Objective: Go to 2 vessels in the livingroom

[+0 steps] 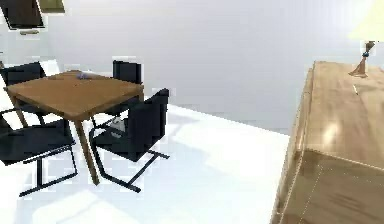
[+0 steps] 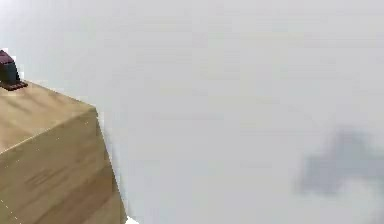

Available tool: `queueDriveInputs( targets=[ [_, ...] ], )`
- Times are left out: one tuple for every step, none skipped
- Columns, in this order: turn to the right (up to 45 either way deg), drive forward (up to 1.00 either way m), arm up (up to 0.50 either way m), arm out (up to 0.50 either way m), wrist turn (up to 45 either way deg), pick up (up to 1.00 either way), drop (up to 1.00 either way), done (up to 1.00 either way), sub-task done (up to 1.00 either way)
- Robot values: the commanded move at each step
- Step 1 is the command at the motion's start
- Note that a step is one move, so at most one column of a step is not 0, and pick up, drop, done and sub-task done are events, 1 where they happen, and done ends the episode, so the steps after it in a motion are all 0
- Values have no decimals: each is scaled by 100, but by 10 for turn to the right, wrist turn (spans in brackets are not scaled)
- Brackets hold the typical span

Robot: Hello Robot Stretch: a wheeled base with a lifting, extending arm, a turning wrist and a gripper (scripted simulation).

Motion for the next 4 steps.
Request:
queueDriveInputs(
  targets=[
    [-450, 0, 0, 0, 0, 0, 0, 0, 0],
    [-240, 0, 0, 0, 0, 0, 0, 0, 0],
    [0, 100, 0, 0, 0, 0, 0, 0, 0],
    [0, 65, 0, 0, 0, 0, 0, 0, 0]
  ],
)
